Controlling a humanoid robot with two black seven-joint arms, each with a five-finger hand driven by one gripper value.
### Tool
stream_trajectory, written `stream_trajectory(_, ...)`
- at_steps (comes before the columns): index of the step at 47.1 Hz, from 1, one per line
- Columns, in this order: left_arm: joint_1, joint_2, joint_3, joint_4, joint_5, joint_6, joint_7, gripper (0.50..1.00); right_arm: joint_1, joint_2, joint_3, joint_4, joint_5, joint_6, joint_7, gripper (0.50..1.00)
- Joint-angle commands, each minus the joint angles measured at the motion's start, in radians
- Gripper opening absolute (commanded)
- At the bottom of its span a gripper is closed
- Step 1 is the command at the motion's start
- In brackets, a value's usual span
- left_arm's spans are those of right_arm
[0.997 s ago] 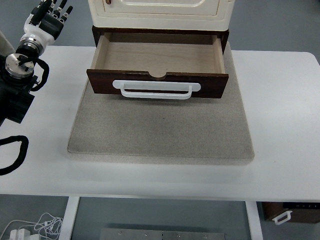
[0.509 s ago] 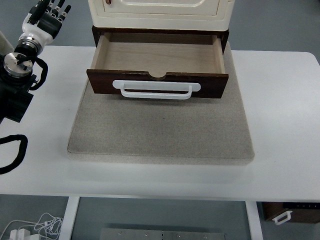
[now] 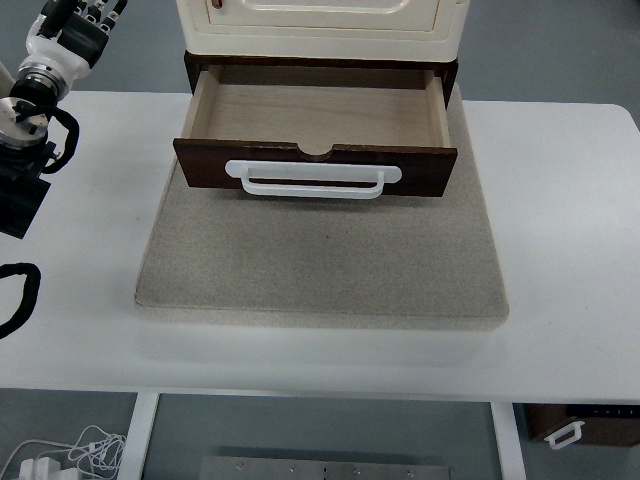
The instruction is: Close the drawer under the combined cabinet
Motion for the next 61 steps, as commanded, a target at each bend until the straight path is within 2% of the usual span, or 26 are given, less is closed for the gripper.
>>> stream_trajectory(1,-0.013,0.017,0.0,0.0,0.003,-0.001,0.0,1.0,0.0,0.0,0.0,0.0,-0.001,0.0,0.0,0.952)
stream_trajectory(13,-0.073,0.086,0.002,-0.032,0.006,-0.001,0.0,1.0,0.0,0.0,0.0,0.0,-0.001,0.0,0.0,0.952)
stream_trajectory(29,-0.104,0.192,0.015,-0.224,0.007,0.0,0.0,1.0,0.0,0.0,0.0,0.0,-0.001,0.0,0.0,0.952)
stream_trajectory(44,-0.093,0.356,0.071,-0.509,0.029,-0.003,0.0,1.0,0.0,0.0,0.0,0.0,0.001,0.0,0.0,0.952)
stream_trajectory(61,-0.087,0.41,0.097,-0.779,0.111,-0.014,0.002,1.0,0.0,0.0,0.0,0.0,0.001,0.0,0.0,0.952)
